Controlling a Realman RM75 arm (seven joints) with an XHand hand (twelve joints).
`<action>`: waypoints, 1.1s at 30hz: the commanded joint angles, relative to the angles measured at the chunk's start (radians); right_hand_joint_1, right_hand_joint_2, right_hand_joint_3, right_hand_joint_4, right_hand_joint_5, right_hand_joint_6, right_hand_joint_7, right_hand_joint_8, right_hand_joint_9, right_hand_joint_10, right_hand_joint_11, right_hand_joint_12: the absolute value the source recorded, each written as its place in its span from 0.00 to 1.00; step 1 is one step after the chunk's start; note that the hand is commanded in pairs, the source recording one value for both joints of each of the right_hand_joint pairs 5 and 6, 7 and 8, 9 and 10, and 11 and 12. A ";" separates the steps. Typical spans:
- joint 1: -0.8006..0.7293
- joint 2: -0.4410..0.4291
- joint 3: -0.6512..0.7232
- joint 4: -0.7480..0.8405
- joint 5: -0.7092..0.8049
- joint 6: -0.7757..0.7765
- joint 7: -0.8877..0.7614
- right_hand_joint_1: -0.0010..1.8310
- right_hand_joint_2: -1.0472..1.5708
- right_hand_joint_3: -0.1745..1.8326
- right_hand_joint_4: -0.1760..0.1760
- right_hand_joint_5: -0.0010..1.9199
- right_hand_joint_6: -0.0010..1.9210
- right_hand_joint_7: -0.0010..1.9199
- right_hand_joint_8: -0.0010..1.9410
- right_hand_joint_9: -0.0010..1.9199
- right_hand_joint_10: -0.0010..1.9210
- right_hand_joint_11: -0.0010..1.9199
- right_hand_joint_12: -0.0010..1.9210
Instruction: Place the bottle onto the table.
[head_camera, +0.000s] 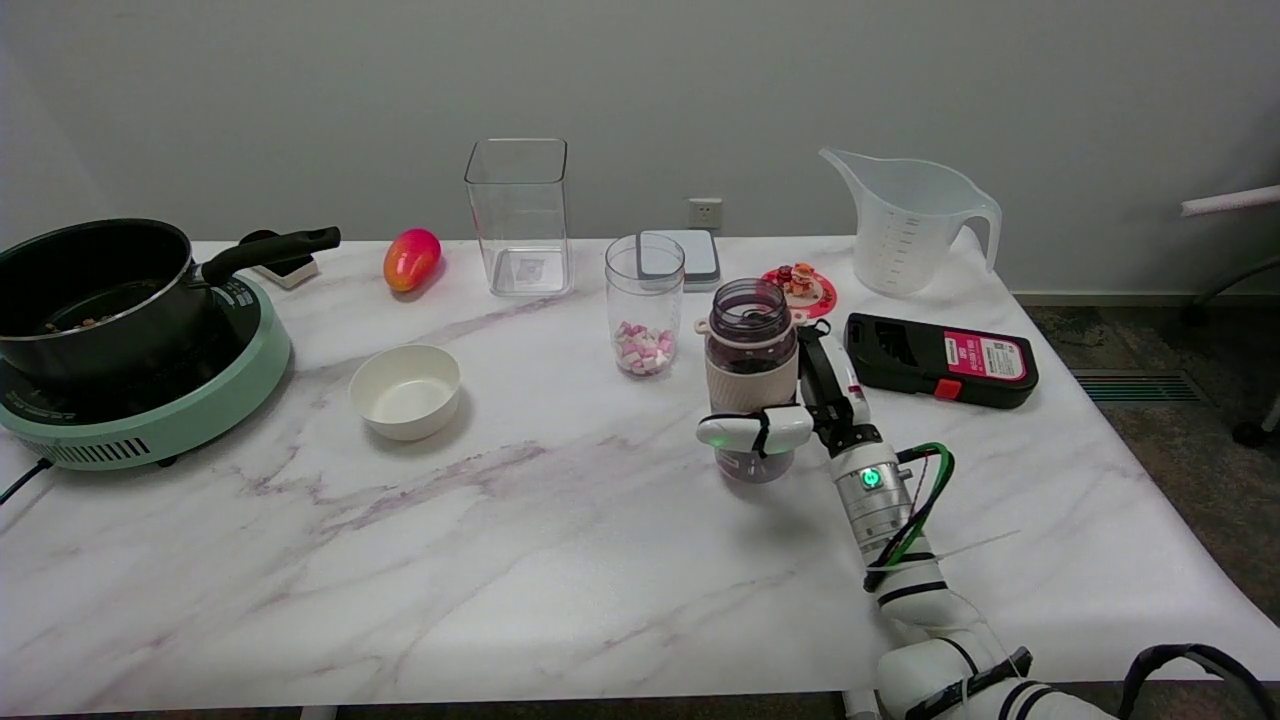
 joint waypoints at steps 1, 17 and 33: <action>0.036 -0.020 -0.026 -0.048 -0.024 -0.029 0.021 0.63 1.00 0.21 0.50 0.96 0.95 0.90 0.89 0.86 0.86 0.74 0.74; 0.024 -0.011 -0.021 -0.045 -0.027 -0.020 0.023 0.66 0.89 0.38 0.50 0.82 0.82 0.88 0.87 0.84 0.84 0.73 0.73; 0.012 -0.006 -0.019 -0.045 -0.027 -0.013 0.046 0.66 0.59 0.57 0.50 0.58 0.58 0.79 0.79 0.75 0.75 0.59 0.59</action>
